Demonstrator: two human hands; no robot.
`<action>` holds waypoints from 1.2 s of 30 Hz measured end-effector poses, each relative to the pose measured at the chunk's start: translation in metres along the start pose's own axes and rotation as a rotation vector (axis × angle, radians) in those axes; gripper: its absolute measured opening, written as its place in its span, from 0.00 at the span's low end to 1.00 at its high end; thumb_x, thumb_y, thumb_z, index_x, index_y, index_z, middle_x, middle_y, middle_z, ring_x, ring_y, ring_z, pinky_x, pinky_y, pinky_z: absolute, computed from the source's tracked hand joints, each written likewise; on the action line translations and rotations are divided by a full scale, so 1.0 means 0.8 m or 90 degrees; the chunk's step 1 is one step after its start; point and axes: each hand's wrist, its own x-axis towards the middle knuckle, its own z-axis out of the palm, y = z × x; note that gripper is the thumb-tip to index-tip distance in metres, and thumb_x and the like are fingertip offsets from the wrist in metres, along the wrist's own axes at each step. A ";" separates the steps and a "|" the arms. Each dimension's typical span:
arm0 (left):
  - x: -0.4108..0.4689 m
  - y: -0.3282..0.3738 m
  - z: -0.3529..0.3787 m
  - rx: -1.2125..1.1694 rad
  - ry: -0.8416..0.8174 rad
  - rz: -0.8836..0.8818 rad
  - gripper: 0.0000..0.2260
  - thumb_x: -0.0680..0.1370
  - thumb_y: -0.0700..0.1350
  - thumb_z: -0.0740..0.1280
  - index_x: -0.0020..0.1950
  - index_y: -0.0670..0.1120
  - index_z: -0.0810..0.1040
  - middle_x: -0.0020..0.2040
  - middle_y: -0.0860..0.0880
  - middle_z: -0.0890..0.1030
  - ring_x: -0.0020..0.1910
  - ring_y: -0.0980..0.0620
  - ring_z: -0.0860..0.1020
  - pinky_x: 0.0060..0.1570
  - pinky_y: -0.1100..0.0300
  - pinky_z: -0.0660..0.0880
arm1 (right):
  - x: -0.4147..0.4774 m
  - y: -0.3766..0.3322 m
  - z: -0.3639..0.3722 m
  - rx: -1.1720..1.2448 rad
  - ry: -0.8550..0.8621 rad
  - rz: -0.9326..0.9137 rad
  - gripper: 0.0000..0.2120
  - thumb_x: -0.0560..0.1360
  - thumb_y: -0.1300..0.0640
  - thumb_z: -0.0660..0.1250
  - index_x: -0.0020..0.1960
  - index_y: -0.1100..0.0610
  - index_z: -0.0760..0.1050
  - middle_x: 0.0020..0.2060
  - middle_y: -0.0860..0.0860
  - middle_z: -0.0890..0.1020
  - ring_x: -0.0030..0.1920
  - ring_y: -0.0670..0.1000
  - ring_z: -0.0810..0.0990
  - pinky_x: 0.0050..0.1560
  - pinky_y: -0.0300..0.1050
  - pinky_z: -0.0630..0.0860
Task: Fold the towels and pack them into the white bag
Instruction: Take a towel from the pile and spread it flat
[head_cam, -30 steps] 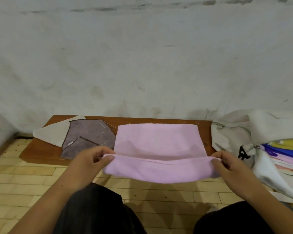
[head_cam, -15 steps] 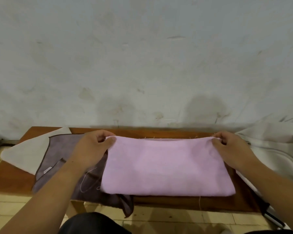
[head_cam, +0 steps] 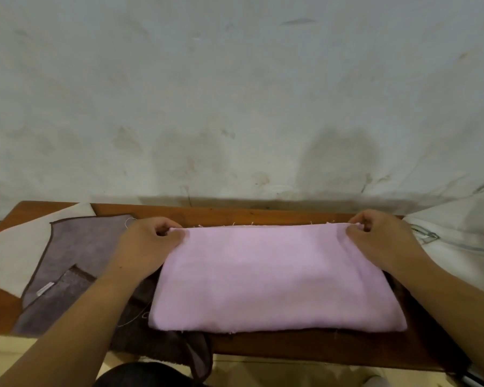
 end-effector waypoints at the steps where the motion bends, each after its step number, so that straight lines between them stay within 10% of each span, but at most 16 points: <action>1: 0.000 0.002 0.001 0.014 0.012 -0.001 0.03 0.77 0.49 0.70 0.45 0.56 0.83 0.42 0.62 0.81 0.42 0.62 0.78 0.37 0.67 0.70 | 0.001 -0.001 0.000 -0.014 -0.002 -0.006 0.06 0.77 0.55 0.66 0.42 0.49 0.79 0.37 0.45 0.82 0.38 0.42 0.77 0.33 0.36 0.67; 7: 0.004 0.003 0.009 0.060 0.051 0.017 0.02 0.77 0.48 0.70 0.45 0.54 0.81 0.43 0.57 0.82 0.41 0.59 0.78 0.37 0.64 0.72 | 0.001 0.002 0.004 -0.053 0.001 -0.021 0.05 0.78 0.56 0.65 0.43 0.51 0.76 0.35 0.47 0.80 0.38 0.46 0.77 0.34 0.39 0.68; 11: -0.003 0.012 0.020 0.158 0.106 0.142 0.08 0.78 0.45 0.68 0.56 0.51 0.80 0.55 0.52 0.74 0.57 0.50 0.74 0.58 0.54 0.75 | -0.008 0.004 0.005 -0.120 0.028 -0.026 0.07 0.77 0.54 0.63 0.52 0.55 0.74 0.49 0.53 0.77 0.46 0.55 0.77 0.43 0.47 0.73; 16: -0.020 0.070 0.069 0.097 -0.079 0.354 0.10 0.77 0.53 0.65 0.56 0.55 0.82 0.55 0.54 0.79 0.59 0.49 0.73 0.63 0.51 0.71 | -0.047 -0.018 0.018 -0.202 0.088 -0.179 0.17 0.74 0.55 0.68 0.63 0.54 0.75 0.62 0.57 0.71 0.62 0.62 0.71 0.61 0.57 0.72; 23: -0.013 0.097 0.102 0.118 -0.115 0.288 0.04 0.78 0.53 0.68 0.52 0.57 0.80 0.51 0.55 0.75 0.58 0.52 0.72 0.61 0.53 0.71 | -0.105 -0.015 0.035 -0.257 -0.090 -0.208 0.32 0.80 0.32 0.46 0.81 0.40 0.48 0.82 0.48 0.41 0.82 0.51 0.39 0.80 0.53 0.42; 31: -0.001 0.107 0.108 0.093 -0.113 0.201 0.08 0.76 0.52 0.69 0.38 0.58 0.74 0.52 0.56 0.77 0.59 0.51 0.72 0.63 0.49 0.71 | -0.092 -0.003 0.045 -0.264 -0.088 -0.198 0.39 0.74 0.28 0.37 0.82 0.41 0.40 0.82 0.48 0.36 0.81 0.53 0.36 0.81 0.56 0.42; 36: -0.003 0.103 0.126 0.154 -0.040 0.196 0.05 0.79 0.53 0.66 0.54 0.57 0.76 0.57 0.54 0.74 0.61 0.49 0.70 0.61 0.53 0.65 | -0.094 0.005 0.058 -0.276 -0.076 -0.206 0.40 0.73 0.27 0.34 0.81 0.40 0.35 0.81 0.48 0.33 0.81 0.53 0.35 0.80 0.57 0.39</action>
